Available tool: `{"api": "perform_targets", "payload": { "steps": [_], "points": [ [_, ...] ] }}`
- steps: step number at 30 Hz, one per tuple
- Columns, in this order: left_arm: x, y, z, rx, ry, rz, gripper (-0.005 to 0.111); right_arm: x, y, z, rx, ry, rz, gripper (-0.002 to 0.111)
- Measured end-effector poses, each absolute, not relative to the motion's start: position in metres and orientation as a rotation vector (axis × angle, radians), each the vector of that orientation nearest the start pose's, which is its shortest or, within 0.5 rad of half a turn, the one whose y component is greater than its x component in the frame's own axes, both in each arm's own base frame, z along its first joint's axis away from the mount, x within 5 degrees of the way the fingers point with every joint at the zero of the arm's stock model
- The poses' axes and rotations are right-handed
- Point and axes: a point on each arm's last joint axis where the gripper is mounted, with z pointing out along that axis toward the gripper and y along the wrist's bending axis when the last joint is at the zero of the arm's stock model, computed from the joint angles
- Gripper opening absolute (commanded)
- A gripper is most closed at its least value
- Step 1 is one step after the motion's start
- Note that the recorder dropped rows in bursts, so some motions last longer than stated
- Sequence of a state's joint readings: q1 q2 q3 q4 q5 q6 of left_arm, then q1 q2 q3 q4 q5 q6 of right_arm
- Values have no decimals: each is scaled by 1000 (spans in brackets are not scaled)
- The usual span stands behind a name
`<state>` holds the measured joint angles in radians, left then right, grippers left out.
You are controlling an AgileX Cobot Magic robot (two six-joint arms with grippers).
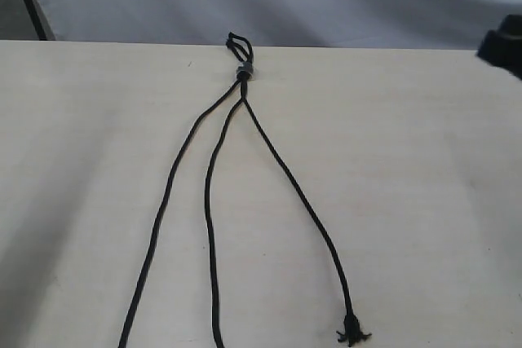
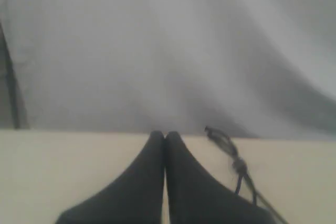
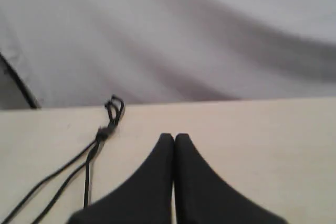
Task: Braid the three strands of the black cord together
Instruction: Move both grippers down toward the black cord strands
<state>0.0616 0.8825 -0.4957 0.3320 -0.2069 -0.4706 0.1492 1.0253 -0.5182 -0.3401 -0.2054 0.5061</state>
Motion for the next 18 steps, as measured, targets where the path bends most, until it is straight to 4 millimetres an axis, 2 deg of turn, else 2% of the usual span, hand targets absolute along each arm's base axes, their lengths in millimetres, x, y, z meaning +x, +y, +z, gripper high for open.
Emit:
{"api": "perform_targets", "payload": {
  "steps": [5,9,11,14,18],
  "points": [
    [240,12,269,-154,1964,-58,0,258,74,253,-178,2016,288,0],
    [267,10,244,-159,2145,-29,0,286,105,231,-295,2174,238,0],
    [278,1,232,-111,2242,-14,0,296,120,218,-383,2257,183,0],
    [291,-24,215,20,2371,3,0,310,137,204,-510,2363,81,0],
    [303,-61,201,212,2487,-11,0,323,147,184,-643,2530,41,0]
  ]
}}
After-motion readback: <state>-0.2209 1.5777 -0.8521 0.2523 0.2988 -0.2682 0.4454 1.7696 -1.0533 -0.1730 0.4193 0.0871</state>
